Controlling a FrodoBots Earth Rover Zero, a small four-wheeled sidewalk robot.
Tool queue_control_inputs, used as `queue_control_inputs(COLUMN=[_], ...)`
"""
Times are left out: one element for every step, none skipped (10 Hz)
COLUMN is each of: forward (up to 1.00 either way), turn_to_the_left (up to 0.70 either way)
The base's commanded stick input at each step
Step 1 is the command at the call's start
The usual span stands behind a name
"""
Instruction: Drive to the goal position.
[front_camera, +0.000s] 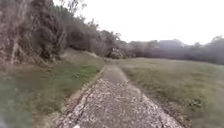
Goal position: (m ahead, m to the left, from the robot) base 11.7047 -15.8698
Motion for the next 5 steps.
queue_control_inputs(forward=[0.70,0.70,0.70,0.70,0.70], turn_to_the_left=[0.00,0.00,0.00,0.00,0.00])
